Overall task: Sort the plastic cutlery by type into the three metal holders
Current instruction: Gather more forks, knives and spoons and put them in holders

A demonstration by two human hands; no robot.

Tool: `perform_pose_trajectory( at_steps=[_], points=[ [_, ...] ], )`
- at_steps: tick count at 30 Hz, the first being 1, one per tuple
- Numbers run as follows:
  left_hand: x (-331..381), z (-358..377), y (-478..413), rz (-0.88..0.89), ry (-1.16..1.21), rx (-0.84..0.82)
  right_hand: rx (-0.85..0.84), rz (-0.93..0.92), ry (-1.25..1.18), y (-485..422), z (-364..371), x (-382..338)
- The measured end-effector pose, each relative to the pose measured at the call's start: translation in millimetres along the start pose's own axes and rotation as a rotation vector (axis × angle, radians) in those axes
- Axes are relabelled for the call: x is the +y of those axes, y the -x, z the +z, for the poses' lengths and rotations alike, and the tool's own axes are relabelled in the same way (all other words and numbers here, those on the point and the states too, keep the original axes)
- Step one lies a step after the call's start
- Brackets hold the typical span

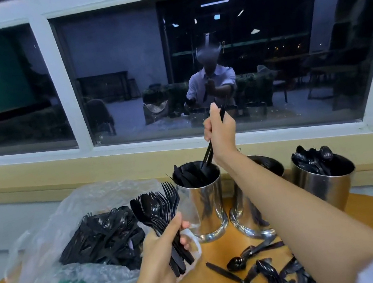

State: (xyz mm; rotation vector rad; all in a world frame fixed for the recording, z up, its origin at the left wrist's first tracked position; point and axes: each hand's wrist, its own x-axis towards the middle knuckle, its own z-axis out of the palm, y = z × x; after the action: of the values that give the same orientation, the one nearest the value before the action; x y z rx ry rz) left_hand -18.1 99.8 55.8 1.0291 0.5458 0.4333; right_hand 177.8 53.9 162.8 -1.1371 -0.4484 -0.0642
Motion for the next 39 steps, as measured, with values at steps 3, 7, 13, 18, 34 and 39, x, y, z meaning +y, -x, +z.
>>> perform_pose_trajectory(
  at_steps=[3, 7, 13, 18, 34, 39],
  points=[
    [-1, 1, -13, 0.011, 0.002, -0.013, -0.15, 0.09, 0.236, -3, 1, 42],
    [0, 7, -17, -0.007, 0.032, -0.022, -0.469, 0.249, 0.76, 0, -11, 72],
    [3, 17, 2, 0.016, 0.021, -0.075, -0.387, -0.042, 0.824, 33, -20, 17],
    [-2, 28, 38, 0.03, -0.001, -0.161, -0.708, 0.375, 0.593, 110, -46, -12],
    [-25, 49, 110, -0.084, -0.048, -0.395, -0.633, 0.435, 0.527, 173, -115, -55],
    [-29, 50, 111, -0.072, 0.026, -0.34, -0.363, 0.235, 0.466, 170, -119, -49]
  ],
)
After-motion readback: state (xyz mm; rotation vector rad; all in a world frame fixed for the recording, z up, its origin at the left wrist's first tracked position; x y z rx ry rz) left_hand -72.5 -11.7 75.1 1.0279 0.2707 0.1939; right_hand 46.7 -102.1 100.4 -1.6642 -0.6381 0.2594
